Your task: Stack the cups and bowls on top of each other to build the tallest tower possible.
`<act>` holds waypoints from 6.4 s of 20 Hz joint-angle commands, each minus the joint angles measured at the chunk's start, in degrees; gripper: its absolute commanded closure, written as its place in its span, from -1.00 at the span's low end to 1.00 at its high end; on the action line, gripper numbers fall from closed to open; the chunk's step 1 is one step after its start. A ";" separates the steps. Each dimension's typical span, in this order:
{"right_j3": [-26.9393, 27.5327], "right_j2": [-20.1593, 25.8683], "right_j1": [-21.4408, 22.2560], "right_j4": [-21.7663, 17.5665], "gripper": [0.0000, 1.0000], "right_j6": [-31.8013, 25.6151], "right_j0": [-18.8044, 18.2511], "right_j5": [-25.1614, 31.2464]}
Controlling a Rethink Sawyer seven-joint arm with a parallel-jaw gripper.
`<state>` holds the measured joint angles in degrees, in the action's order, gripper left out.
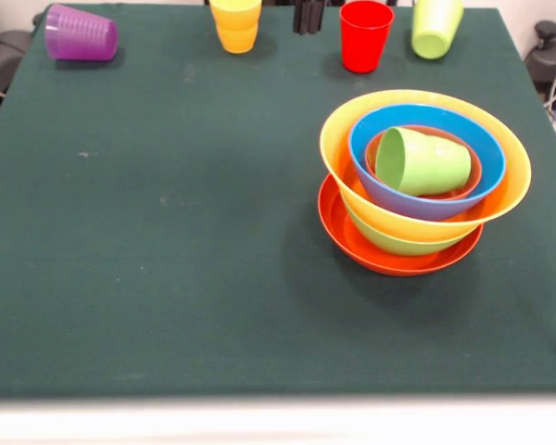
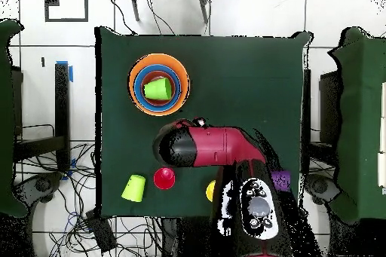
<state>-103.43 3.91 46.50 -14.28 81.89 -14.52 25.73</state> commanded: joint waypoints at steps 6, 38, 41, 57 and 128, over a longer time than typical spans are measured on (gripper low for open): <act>9.74 5.20 1.14 4.40 1.00 4.34 1.63 10.87; 33.50 1.86 -14.12 4.54 1.00 3.39 5.47 21.24; 32.71 2.52 -12.64 5.39 1.00 2.91 4.93 22.82; 32.14 4.51 -13.55 6.40 -1.00 2.85 3.59 20.25; 23.07 18.58 -16.81 11.92 -1.00 -4.20 -8.63 19.34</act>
<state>-77.90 22.48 29.62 3.83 81.89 -21.36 42.95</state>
